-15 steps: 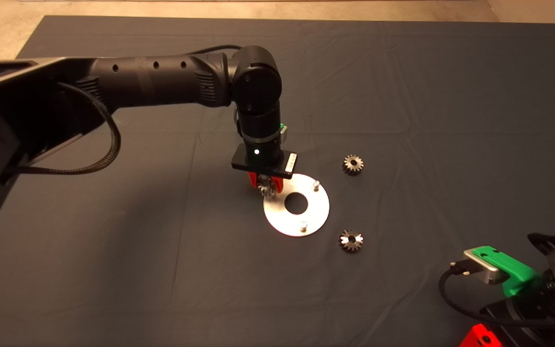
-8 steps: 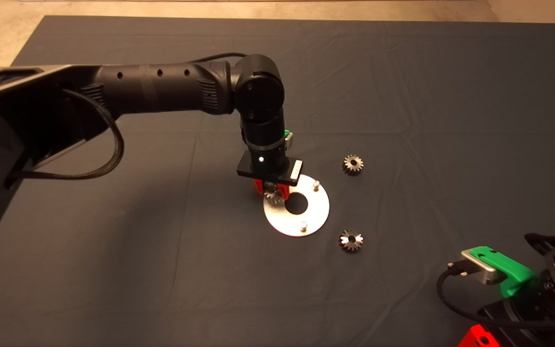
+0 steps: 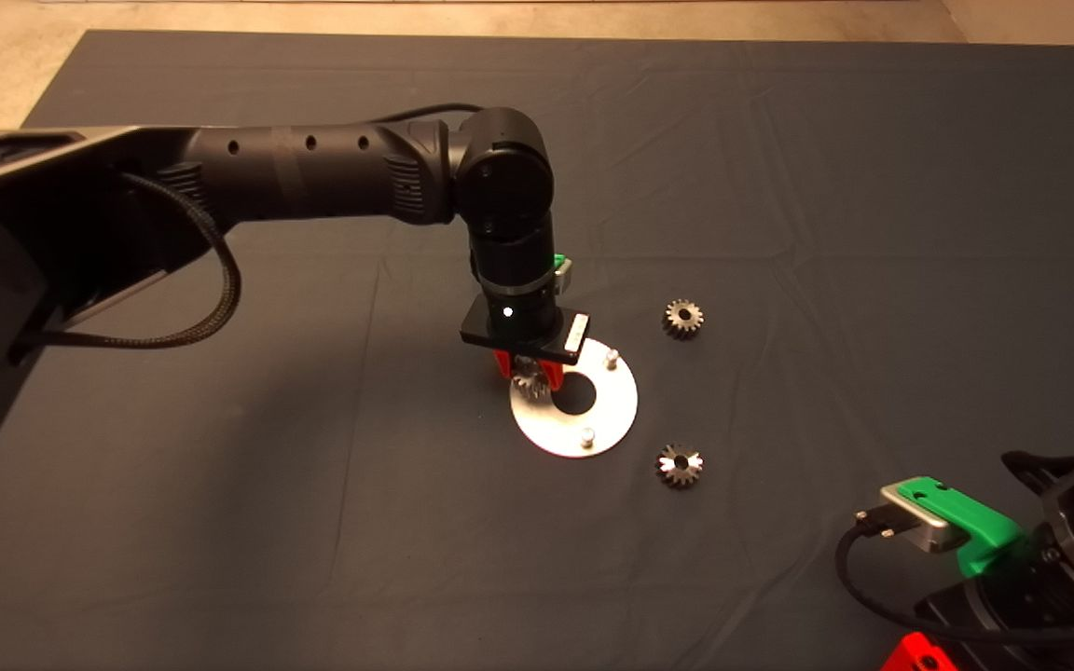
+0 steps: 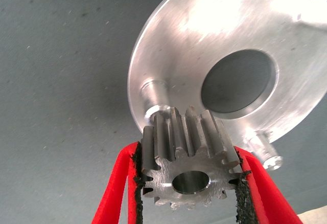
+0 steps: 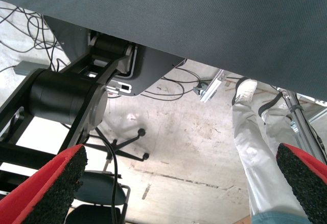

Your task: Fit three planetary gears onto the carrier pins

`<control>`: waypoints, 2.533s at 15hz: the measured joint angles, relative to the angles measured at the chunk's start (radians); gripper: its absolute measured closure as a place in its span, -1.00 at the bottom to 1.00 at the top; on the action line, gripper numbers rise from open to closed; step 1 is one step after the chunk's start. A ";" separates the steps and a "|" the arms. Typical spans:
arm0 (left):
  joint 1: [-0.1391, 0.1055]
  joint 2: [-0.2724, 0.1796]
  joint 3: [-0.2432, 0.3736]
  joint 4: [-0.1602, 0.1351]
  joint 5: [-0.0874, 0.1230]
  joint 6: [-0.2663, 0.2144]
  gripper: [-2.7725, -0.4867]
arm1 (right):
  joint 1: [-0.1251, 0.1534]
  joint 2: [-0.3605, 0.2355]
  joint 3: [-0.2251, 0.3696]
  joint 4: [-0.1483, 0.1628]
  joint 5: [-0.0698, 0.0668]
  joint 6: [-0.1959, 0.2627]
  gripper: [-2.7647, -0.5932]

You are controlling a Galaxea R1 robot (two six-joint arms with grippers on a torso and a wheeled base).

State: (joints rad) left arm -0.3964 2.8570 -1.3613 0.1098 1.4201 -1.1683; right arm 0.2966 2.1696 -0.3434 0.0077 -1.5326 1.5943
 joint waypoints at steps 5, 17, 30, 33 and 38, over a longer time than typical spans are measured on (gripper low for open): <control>0.000 0.000 -0.018 0.006 -0.009 0.041 0.70 | 0.000 0.001 0.000 0.000 0.000 0.000 -0.99; -0.003 0.026 -0.031 0.051 0.030 0.048 0.71 | 0.000 0.003 0.000 0.000 0.000 0.000 -0.99; 0.000 0.044 -0.045 0.055 0.092 0.047 0.71 | 0.000 0.005 0.000 0.000 0.000 0.000 -0.99; 0.000 0.047 -0.058 0.054 0.092 0.047 0.71 | -0.001 0.005 0.000 0.000 0.000 0.000 -0.99; 0.000 0.047 -0.059 0.054 0.092 0.048 0.69 | -0.001 0.005 0.000 0.000 0.000 0.000 -0.99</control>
State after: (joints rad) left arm -0.3960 2.9038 -1.4200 0.1640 1.5123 -1.1207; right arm 0.2957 2.1745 -0.3434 0.0077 -1.5328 1.5943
